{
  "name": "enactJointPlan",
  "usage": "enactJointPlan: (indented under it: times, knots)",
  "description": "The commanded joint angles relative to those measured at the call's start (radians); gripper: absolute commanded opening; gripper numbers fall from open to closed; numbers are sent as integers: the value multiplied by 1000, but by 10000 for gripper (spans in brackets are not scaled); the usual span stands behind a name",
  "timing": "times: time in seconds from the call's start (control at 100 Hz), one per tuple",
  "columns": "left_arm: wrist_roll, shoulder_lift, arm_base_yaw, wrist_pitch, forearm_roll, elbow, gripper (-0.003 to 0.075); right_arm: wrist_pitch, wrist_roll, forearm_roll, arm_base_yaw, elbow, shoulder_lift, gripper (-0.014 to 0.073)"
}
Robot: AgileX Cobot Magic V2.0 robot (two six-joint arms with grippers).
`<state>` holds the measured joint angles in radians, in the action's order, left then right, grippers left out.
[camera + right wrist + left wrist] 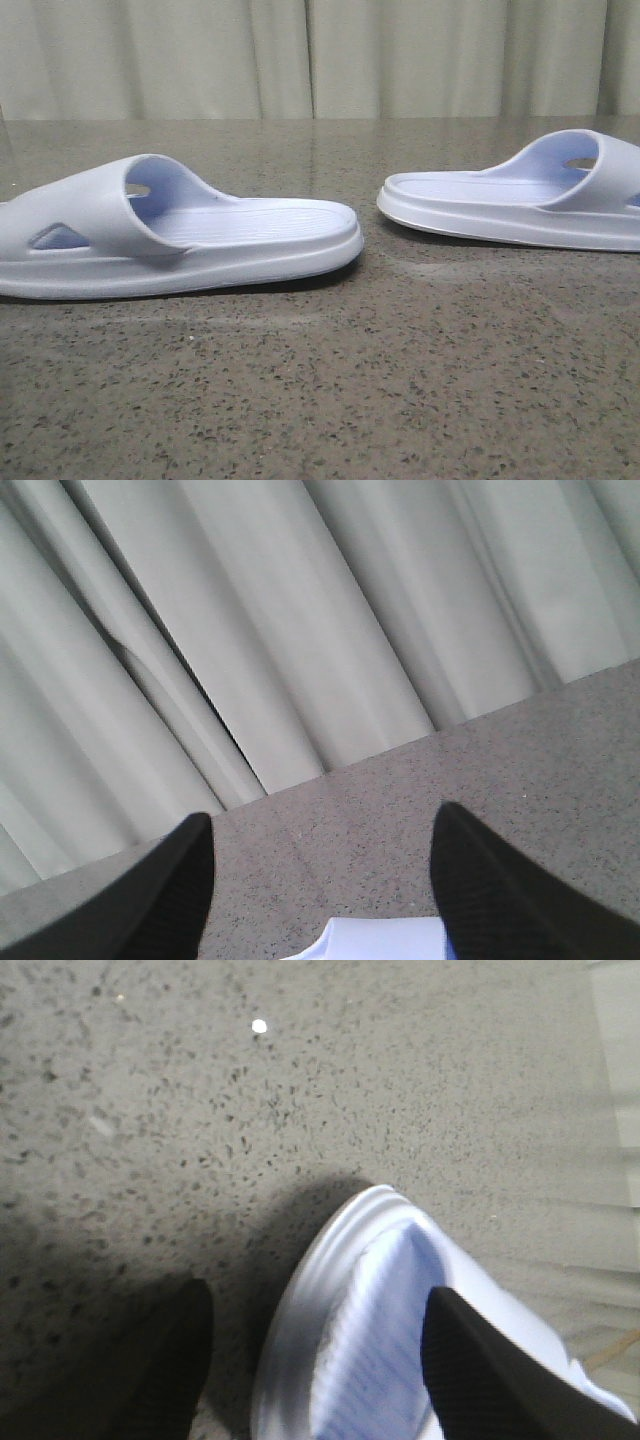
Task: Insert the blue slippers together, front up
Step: 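Close the left gripper on the slipper's sole edge, then lift the gripped slipper off the table with the left gripper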
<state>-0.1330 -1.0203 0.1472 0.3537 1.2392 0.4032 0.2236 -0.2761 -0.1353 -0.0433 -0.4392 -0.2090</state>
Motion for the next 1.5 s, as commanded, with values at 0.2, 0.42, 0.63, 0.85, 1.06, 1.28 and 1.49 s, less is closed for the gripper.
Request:
enactJointPlan:
  times: [0.2,0.42,0.63,0.85,1.06,1.28,1.49]
  knots:
    - [-33,-85,10,21,60,38,401,-82,1,0,8,-33,-19,403]
    - [-54,-104,48,25,69,69,401,-82,1,0,8,-33,-19,403]
    - [-54,-139,97,23,81,77,400,-82,1,0,8,-33,-19,403]
    - [-54,-184,107,19,85,77,222,-82,1,0,8,-33,-19,403]
    - [-107,-200,107,1,81,77,19,-82,1,0,8,-33,-19,403]
    - [-141,-200,107,-2,100,79,20,-82,1,0,8,-33,-19,403]
    - [-235,-123,107,40,192,129,19,-82,1,0,8,-33,-19,403]
